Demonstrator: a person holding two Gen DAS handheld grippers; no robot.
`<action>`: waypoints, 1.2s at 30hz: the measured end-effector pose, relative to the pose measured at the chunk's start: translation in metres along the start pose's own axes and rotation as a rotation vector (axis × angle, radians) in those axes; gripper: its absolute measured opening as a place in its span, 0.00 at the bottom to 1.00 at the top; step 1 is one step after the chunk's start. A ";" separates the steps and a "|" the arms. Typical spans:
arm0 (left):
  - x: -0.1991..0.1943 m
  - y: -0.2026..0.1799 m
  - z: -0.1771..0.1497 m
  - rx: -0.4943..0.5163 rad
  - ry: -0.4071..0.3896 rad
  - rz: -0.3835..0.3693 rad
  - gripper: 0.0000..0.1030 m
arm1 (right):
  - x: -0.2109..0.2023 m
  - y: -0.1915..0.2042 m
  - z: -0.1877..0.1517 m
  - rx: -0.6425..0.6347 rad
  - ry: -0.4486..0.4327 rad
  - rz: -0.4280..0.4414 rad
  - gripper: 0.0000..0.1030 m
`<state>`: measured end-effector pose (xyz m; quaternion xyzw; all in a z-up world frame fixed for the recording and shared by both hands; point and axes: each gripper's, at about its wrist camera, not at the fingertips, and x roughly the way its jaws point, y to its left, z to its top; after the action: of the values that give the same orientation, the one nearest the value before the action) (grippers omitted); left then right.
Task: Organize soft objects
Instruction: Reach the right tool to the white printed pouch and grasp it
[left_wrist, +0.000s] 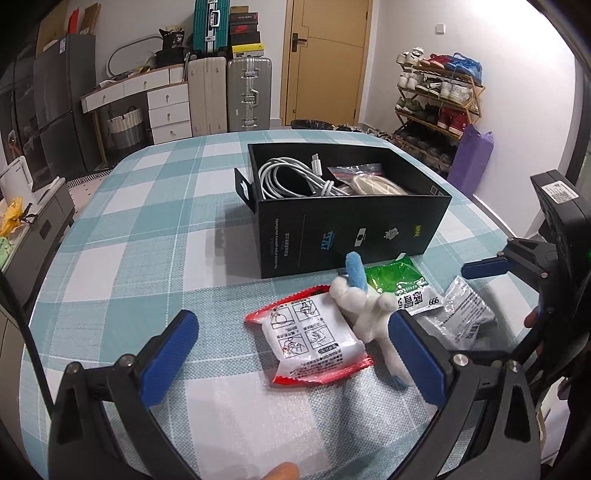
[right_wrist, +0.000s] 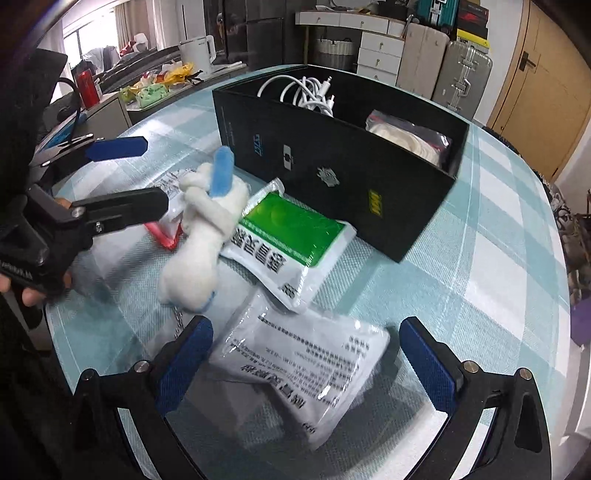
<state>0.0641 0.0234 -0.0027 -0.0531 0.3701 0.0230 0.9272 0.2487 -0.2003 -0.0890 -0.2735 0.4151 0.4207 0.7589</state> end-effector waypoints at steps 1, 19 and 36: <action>0.001 0.000 0.000 -0.002 0.002 -0.001 1.00 | -0.001 -0.002 -0.003 -0.003 0.002 0.008 1.00; 0.006 0.004 -0.002 -0.011 0.013 -0.002 1.00 | -0.006 -0.019 -0.018 0.025 -0.021 0.025 0.99; 0.007 0.005 -0.004 -0.012 0.020 -0.001 1.00 | -0.024 -0.004 -0.023 -0.088 -0.098 0.072 0.54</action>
<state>0.0661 0.0279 -0.0110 -0.0592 0.3792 0.0244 0.9231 0.2354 -0.2299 -0.0802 -0.2704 0.3680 0.4786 0.7499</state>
